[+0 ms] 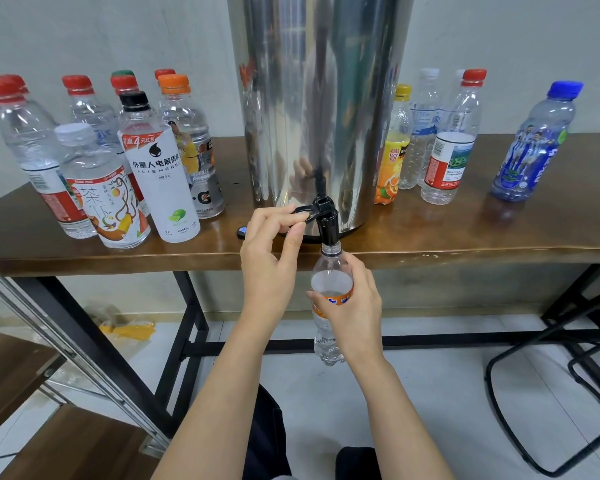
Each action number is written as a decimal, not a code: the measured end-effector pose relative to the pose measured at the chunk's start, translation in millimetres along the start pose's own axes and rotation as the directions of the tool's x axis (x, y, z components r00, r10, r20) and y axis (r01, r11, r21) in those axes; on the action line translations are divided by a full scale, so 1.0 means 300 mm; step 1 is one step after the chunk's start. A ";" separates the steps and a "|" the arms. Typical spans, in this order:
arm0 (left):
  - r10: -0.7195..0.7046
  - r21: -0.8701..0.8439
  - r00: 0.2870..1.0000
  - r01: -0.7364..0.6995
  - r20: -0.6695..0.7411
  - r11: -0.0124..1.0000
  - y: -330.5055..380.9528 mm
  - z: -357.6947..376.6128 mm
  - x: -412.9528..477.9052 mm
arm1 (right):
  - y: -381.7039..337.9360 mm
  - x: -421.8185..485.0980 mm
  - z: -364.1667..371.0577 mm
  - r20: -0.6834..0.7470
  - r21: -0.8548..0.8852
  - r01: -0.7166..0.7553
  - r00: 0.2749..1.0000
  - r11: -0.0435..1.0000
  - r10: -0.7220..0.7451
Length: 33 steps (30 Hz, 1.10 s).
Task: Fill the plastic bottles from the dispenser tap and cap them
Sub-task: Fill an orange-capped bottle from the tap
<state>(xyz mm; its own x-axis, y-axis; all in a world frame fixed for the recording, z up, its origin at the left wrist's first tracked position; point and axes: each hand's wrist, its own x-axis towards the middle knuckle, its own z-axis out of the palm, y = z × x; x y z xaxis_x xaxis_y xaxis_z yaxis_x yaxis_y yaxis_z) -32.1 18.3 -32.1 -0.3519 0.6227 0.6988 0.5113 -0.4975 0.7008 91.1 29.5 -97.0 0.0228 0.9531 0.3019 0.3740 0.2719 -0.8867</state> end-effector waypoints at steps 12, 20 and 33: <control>0.003 -0.004 1.000 -0.003 -0.005 1.000 0.001 0.001 -0.001 | 0.006 -0.005 -0.003 -0.001 0.015 -0.004 1.000 1.000 0.004; -0.001 -0.003 1.000 0.001 -0.002 1.000 -0.003 0.001 0.000 | 0.004 -0.004 -0.001 0.003 0.012 0.005 1.000 1.000 -0.005; 0.006 -0.015 1.000 -0.006 -0.007 1.000 0.000 0.002 -0.003 | 0.004 0.004 -0.001 -0.011 0.018 0.010 1.000 1.000 -0.010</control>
<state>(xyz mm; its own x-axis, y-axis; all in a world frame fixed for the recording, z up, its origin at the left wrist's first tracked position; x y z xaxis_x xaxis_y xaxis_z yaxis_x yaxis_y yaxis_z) -31.2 18.1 -32.7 -0.3543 0.6158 0.7038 0.5012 -0.5103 0.6989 91.8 31.0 -97.5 0.0294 0.9488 0.3144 0.3574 0.2838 -0.8898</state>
